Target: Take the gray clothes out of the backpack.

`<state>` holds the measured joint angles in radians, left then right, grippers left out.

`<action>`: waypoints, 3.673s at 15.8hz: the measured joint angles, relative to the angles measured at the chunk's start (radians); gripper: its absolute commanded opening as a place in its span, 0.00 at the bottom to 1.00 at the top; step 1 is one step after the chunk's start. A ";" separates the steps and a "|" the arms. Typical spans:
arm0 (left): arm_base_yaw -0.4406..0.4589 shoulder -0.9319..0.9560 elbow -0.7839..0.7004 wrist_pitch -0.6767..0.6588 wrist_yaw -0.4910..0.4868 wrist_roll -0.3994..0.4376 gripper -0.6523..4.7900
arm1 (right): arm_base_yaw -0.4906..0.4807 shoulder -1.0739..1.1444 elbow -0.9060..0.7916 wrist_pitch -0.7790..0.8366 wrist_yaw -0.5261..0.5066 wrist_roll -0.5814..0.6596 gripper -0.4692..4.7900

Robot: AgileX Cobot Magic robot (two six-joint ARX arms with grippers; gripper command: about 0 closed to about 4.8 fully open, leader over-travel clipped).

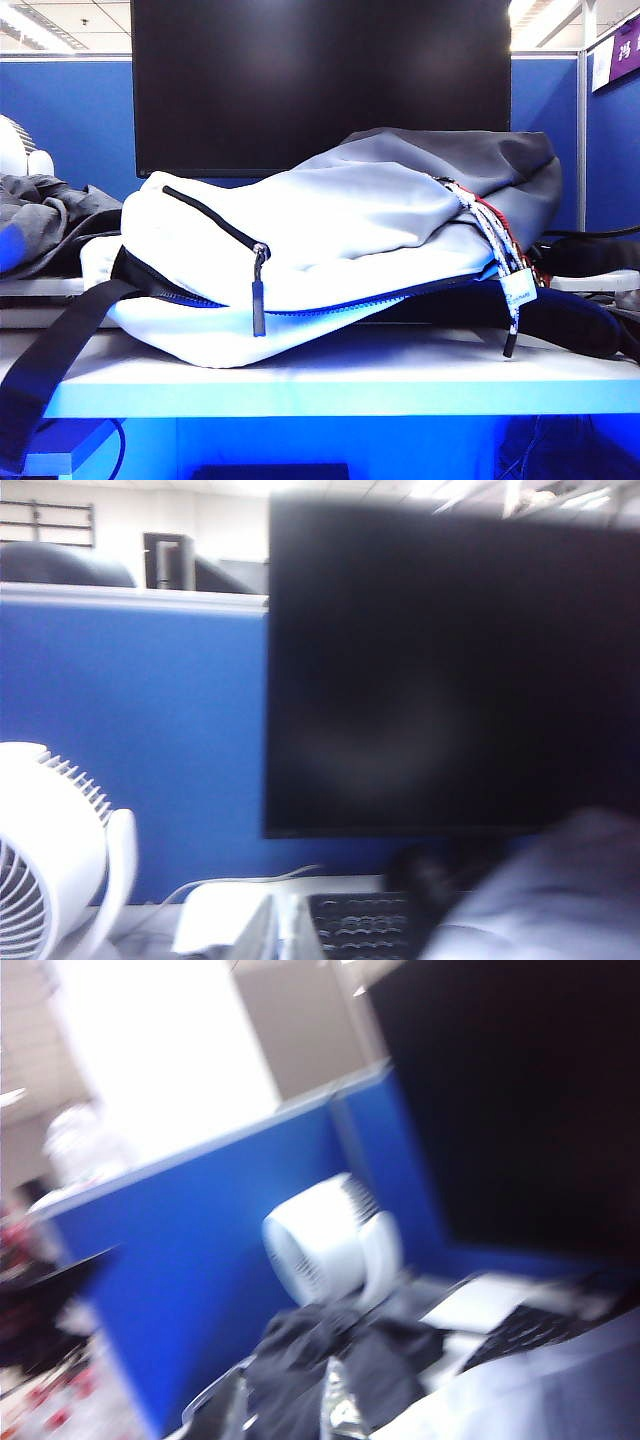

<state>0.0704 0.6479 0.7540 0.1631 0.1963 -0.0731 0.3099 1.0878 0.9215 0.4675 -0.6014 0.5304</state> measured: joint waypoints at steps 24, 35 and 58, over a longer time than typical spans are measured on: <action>0.000 -0.642 -0.524 -0.393 0.241 -0.296 0.11 | 0.001 -1.069 -0.653 -0.611 0.546 -0.209 0.08; 0.000 -0.642 -0.544 -0.376 0.122 -0.302 0.11 | 0.001 -1.070 -0.891 -0.483 0.730 -0.210 0.08; -0.043 -0.642 -0.747 -0.159 -0.129 0.010 0.11 | 0.001 -1.070 -0.891 -0.505 0.731 -0.210 0.08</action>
<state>0.0273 0.0055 0.0071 0.0036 0.0673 -0.0635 0.3111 0.0174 0.0307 -0.0372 0.1291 0.3202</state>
